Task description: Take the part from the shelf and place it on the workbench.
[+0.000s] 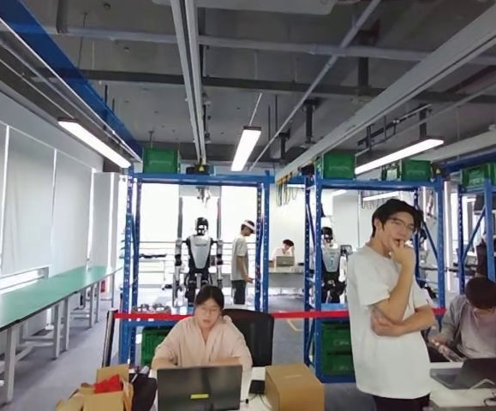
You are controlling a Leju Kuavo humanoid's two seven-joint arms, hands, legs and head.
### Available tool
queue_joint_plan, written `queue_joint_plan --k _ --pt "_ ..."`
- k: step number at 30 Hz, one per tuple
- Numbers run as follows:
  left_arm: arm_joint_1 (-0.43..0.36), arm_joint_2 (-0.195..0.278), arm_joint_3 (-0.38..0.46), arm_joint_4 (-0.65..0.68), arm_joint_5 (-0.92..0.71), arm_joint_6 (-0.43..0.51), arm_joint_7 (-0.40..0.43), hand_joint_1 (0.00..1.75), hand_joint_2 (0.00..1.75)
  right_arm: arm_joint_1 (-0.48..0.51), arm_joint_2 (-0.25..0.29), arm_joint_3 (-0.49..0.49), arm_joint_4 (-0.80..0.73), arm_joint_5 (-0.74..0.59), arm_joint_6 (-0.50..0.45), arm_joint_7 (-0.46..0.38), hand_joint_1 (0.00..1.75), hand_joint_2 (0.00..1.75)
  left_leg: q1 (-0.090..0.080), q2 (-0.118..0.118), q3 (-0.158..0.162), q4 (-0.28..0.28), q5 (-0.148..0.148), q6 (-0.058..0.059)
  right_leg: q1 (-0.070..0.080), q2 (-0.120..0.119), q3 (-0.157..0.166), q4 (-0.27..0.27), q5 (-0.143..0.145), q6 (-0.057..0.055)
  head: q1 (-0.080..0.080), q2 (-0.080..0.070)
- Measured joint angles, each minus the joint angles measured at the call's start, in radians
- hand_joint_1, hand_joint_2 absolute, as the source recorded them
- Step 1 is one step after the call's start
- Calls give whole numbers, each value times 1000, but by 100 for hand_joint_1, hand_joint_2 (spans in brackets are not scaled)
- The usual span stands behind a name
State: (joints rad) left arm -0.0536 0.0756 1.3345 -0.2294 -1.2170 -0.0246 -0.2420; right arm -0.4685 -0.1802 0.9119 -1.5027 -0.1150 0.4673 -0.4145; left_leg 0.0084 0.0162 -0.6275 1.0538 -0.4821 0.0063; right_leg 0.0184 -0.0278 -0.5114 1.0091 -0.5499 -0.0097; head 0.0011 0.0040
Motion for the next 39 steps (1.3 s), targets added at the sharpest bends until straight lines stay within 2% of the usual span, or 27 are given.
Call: queue_joint_plan --k 3,4,5,8,9,10,11,12,13,14,15,16,19,20,21,23,24,25,26,28,29,30,33,35,36,38,39 --pt "6 1 0 0 -1 0 -1 0 175 -2 1 2 1 -7 0 -1 175 175 1 -4 11 -8 -2 15 -1 -1 2 17 -8 17 0 0" --pt "4 1 0 0 -1 0 -1 0 175 -2 2 2 1 -10 0 -1 175 175 4 -6 18 -12 -4 19 -2 5 -11 43 -13 23 0 0" --pt "2 1 0 0 -1 0 -2 0 175 -3 2 2 1 -11 0 -2 175 175 8 -8 25 -15 -6 22 -5 11 -36 88 -25 30 0 0" --pt "-2 0 0 0 -1 1 -2 0 175 1 2 2 3 -12 0 -2 175 175 12 -11 41 -18 -22 26 -15 20 -154 261 -87 47 0 0" --pt "-1 0 0 0 -1 1 -3 0 175 2 2 2 3 -12 0 -2 175 175 12 -13 48 -18 -29 25 -18 20 -182 284 -92 50 0 0" --pt "0 0 0 0 -1 1 -3 0 175 4 2 2 4 -12 0 -2 175 175 13 -14 58 -18 -37 24 -19 20 -192 273 -75 51 0 0" --pt "0 0 0 0 -1 1 -3 0 175 4 2 2 4 -12 -1 -2 175 175 13 -16 70 -18 -45 21 -20 20 -185 227 -36 49 0 0" --pt "-1 0 0 0 -1 1 -3 0 175 4 2 2 5 -13 -1 -2 175 175 14 -18 82 -19 -54 18 -19 20 -168 158 17 46 0 0" --pt "-2 0 0 0 -1 1 -3 0 175 4 2 2 6 -13 -1 -2 175 175 14 -19 93 -20 -62 15 -17 21 -150 99 55 41 0 -1" --pt "-3 -1 0 0 -1 1 -4 0 175 3 1 1 6 -13 -2 -2 175 175 15 -20 101 -23 -68 10 -13 21 -137 53 78 35 0 0" --pt "-3 -1 0 0 -2 1 -4 0 175 3 1 1 6 -13 -2 -2 175 175 16 -21 106 -28 -72 4 -10 22 -131 30 88 27 0 0" --pt "-3 -2 0 0 -2 0 -5 0 175 4 0 1 7 -13 -2 -2 175 175 17 -21 111 -29 -71 -3 -6 23 -129 25 83 18 0 0" --pt "-2 -3 0 0 -6 0 -5 0 175 3 0 -1 5 -14 -2 -2 175 175 18 -20 119 -9 -72 -17 -8 24 -98 1 85 -2 0 0" --pt "-4 -3 0 0 -8 0 -6 0 175 1 1 -1 5 -14 -2 -3 175 175 18 -20 105 21 -84 -18 -10 24 -85 -6 83 -6 0 0" --pt "-7 -3 0 0 -8 0 -6 0 175 0 1 -1 4 -14 -2 -3 175 175 17 -20 76 70 -104 -20 -11 23 -76 -11 80 -10 0 0" --pt "-7 -3 0 0 -9 0 -6 0 175 1 2 -1 5 -14 -2 -3 175 175 16 -20 -5 187 -154 -23 -10 24 -65 -12 69 -15 0 0" --pt "-5 -3 0 0 -9 0 -6 0 175 4 2 0 5 -14 -2 -3 175 175 17 -20 -37 223 -165 -24 -9 26 -59 -12 62 -16 0 0" --pt "-3 -3 0 0 -9 0 -6 0 175 6 2 0 6 -14 -2 -3 175 175 17 -20 -55 228 -157 -25 -9 28 -50 -12 54 -15 0 0" --pt "-1 -3 0 0 -10 -1 -6 0 175 7 2 0 6 -14 -2 -3 175 175 17 -20 -54 195 -124 -25 -9 29 -38 -12 45 -13 0 0" --pt "0 -2 -1 0 -10 -1 -7 0 175 7 2 0 6 -14 -2 -3 175 175 17 -19 -24 73 -31 -23 -9 30 -11 -10 24 -6 0 0" --pt "-1 -2 -1 0 -10 -2 -7 0 175 7 2 0 6 -14 -2 -3 175 175 15 -18 -12 25 -2 -20 -9 30 -3 -9 16 -1 0 0" --pt "-1 -2 -1 0 -10 -2 -8 0 175 7 2 0 6 -14 -2 -3 175 175 13 -18 -6 -3 14 -16 -8 30 1 -9 8 5 0 0" --pt "0 -2 -1 0 -11 -4 -9 0 175 5 2 -1 5 -14 -1 -2 175 175 9 -19 1 -14 11 1 -10 30 3 -4 0 21 0 0" --pt "-1 -2 -1 0 -11 -4 -12 0 175 3 2 -2 4 -14 -1 -2 175 175 13 -21 17 -20 4 11 -12 30 -17 47 -11 30 0 0" --pt "-2 -1 -1 0 -11 -4 -12 0 175 1 2 -2 3 -15 -1 -3 175 175 15 -21 25 -22 -1 15 -13 30 -47 101 -27 36 0 0" --pt "-3 -1 -1 0 -12 -4 -14 0 175 0 2 -2 2 -15 -1 -3 175 175 16 -21 39 -24 -13 20 -17 30 -130 230 -74 45 0 0" --pt "-4 -2 -1 0 -12 -4 -14 0 175 1 2 -2 2 -14 -1 -3 175 175 16 -22 46 -24 -20 21 -19 30 -167 276 -90 48 0 0"
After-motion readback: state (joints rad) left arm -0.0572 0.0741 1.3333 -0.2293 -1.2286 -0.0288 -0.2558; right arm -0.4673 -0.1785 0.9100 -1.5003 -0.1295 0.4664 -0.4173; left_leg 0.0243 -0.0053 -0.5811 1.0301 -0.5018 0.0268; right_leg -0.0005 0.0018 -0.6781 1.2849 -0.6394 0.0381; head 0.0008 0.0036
